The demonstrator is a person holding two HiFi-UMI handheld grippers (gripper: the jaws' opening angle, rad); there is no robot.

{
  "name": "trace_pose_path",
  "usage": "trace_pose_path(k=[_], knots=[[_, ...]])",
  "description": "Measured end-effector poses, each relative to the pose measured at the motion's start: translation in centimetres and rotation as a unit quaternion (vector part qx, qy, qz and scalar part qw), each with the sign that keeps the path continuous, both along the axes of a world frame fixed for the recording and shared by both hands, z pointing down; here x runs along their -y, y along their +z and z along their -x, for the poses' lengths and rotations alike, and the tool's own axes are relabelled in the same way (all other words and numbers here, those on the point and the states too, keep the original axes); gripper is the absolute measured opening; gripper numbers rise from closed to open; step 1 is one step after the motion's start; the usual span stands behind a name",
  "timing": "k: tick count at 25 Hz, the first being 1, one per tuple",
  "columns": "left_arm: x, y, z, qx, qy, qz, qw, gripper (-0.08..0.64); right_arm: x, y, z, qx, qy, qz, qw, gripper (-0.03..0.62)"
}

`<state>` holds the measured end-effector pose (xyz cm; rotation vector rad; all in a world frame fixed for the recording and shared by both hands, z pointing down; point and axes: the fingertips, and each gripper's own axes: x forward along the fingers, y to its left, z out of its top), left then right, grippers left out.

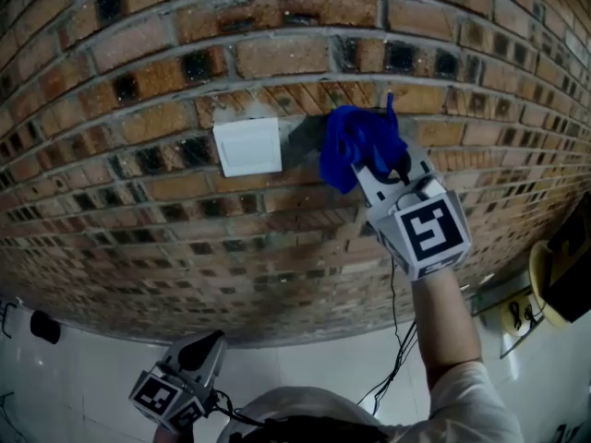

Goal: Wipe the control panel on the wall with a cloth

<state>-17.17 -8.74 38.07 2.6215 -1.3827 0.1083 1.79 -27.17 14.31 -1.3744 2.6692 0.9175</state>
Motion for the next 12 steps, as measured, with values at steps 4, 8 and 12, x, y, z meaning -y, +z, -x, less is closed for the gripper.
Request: trace_pose_path(k=[4,8,12], knots=[[0.4,0.2,0.1,0.001,0.003,0.000,1.0000,0.003,0.8,-0.3,-4.9,-0.003,0.042,-0.011,0.999,0.089],[0.8,0.1,-0.6,0.001,0.012,-0.001,0.9999,0.003,1.1,-0.6,-8.9,0.004,0.082,-0.010,0.997,0.089],[1.2,0.2,-1.0,0.003,0.020,0.001,0.9998,0.003,2.2,-0.1,-12.8,0.007,0.127,-0.001,0.992,0.089]])
